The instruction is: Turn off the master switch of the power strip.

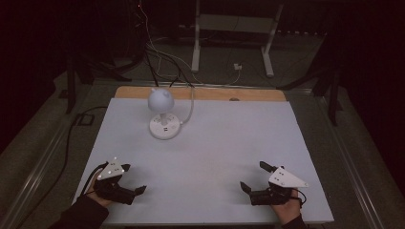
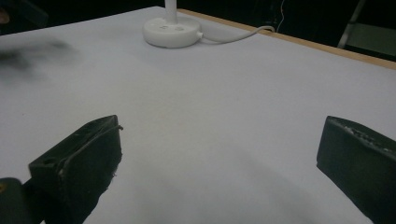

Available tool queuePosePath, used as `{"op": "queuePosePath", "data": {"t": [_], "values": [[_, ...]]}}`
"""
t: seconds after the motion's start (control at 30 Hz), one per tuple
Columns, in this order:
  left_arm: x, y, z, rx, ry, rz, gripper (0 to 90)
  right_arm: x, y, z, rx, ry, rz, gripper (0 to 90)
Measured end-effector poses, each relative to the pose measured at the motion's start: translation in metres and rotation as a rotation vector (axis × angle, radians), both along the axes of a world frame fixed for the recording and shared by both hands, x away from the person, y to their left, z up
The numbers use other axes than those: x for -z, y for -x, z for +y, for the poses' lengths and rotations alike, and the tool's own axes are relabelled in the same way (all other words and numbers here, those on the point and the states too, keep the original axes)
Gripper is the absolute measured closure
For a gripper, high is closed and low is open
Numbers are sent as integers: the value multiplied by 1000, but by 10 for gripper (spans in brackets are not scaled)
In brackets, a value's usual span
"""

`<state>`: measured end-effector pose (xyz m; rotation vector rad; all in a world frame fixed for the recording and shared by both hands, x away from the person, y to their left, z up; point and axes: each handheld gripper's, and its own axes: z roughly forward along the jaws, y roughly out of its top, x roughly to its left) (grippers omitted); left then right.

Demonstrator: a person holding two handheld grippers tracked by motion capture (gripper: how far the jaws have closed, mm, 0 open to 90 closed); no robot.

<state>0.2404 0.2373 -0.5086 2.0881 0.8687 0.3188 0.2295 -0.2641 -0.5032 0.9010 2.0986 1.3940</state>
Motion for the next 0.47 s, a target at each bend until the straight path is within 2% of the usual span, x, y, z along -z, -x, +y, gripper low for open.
{"op": "queuePosePath", "data": {"t": [0.07,0.2,0.33,0.47], "values": [[6,4,4,-10,-5,20,4,0,0,0,0,0,0,0],[12,6,8,-16,-30,27,3,0,0,0,-3,1,0,0],[15,4,7,-16,-24,34,3,0,0,0,-7,2,2,0],[14,4,4,-9,-13,25,3,1,0,0,-9,3,0,0]]}}
